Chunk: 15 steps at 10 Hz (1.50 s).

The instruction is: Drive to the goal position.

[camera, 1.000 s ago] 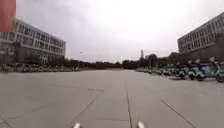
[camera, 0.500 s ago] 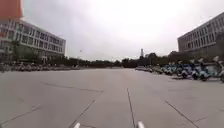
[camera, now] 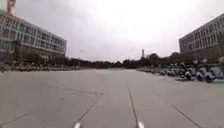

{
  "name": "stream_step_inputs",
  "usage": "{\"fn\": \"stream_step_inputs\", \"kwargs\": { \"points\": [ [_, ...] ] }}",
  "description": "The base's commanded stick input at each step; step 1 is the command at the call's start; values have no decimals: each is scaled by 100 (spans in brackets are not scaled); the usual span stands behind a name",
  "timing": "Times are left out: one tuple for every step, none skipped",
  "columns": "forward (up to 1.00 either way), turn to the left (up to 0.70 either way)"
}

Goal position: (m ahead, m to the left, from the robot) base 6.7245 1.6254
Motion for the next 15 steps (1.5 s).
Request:
{"fn": "stream_step_inputs", "kwargs": {
  "points": [
    [50, 16],
    [50, 6],
    [50, 0],
    [50, 0],
    [50, 0],
    [50, 0],
    [50, 0],
    [50, 0],
    [50, 0],
    [50, 0],
    [50, 0],
    [50, 0],
    [50, 0],
    [50, 0],
    [50, 0]
  ]
}}
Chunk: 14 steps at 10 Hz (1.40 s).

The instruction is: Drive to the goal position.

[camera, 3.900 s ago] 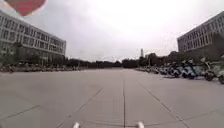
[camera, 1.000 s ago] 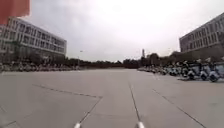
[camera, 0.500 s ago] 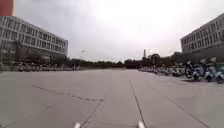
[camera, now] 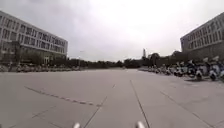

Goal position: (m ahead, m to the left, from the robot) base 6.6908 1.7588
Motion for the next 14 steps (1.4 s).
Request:
{"fn": "stream_step_inputs", "kwargs": {
  "points": [
    [50, 0],
    [50, 0],
    [50, 0],
    [50, 0],
    [50, 0],
    [50, 0],
    [50, 0],
    [50, 0],
    [50, 0],
    [50, 0],
    [50, 0],
    [50, 0],
    [50, 0],
    [50, 0]
  ]
}}
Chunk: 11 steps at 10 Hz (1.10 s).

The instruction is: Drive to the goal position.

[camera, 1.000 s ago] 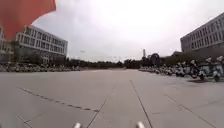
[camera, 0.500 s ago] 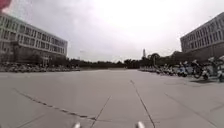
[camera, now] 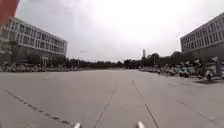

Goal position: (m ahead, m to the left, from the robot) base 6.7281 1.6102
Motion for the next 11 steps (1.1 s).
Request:
{"fn": "stream_step_inputs", "kwargs": {
  "points": [
    [50, 0],
    [50, 0],
    [50, 0],
    [50, 0],
    [50, 0],
    [50, 0],
    [50, 0],
    [50, 0],
    [50, 0],
    [50, 0],
    [50, 0]
  ]
}}
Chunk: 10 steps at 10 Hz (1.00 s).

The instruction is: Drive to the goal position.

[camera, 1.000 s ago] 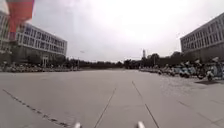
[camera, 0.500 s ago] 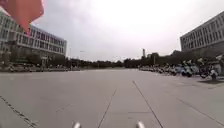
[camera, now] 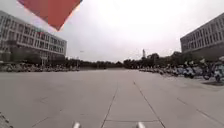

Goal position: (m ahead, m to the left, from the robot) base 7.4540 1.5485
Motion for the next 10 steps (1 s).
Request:
{"fn": "stream_step_inputs", "kwargs": {
  "points": [
    [50, 0],
    [50, 0],
    [50, 0],
    [50, 0],
    [50, 0],
    [50, 0],
    [50, 0],
    [50, 0],
    [50, 0],
    [50, 0]
  ]
}}
